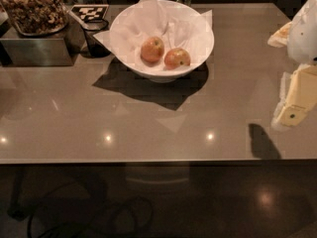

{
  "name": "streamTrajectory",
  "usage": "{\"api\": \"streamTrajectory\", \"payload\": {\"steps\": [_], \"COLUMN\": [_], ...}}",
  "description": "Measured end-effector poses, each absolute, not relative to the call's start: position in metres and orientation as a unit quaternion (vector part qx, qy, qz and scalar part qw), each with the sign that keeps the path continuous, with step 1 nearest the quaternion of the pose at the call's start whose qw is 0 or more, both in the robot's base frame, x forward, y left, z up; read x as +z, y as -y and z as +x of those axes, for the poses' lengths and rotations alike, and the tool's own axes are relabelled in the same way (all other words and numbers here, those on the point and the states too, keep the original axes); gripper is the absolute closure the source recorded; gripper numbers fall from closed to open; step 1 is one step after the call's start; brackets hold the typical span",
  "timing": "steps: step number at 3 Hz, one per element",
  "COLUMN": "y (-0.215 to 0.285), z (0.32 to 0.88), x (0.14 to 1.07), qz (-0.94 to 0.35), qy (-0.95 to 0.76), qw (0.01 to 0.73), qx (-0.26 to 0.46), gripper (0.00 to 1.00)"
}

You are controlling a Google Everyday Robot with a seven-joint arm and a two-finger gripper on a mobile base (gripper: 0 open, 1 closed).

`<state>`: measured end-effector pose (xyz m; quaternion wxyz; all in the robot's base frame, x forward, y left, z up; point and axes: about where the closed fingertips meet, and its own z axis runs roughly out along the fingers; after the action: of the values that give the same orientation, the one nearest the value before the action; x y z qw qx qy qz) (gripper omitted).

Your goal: Pick apple from white bowl

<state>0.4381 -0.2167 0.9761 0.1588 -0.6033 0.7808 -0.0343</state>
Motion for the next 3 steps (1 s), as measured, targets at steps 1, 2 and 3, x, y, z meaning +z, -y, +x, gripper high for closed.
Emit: {"api": "streamTrajectory", "payload": {"steps": [1, 2, 3], "y": [0.215, 0.193, 0.159], "z": [0.442, 0.484, 0.539], "x": [0.978, 0.987, 1.002], "qz": [-0.602, -0.591, -0.570], "qy": [-0.780, -0.773, -0.762], "qw": [0.166, 0.230, 0.300], "qx": [-0.036, -0.001, 0.066], "gripper": [0.00, 0.00, 0.00]}}
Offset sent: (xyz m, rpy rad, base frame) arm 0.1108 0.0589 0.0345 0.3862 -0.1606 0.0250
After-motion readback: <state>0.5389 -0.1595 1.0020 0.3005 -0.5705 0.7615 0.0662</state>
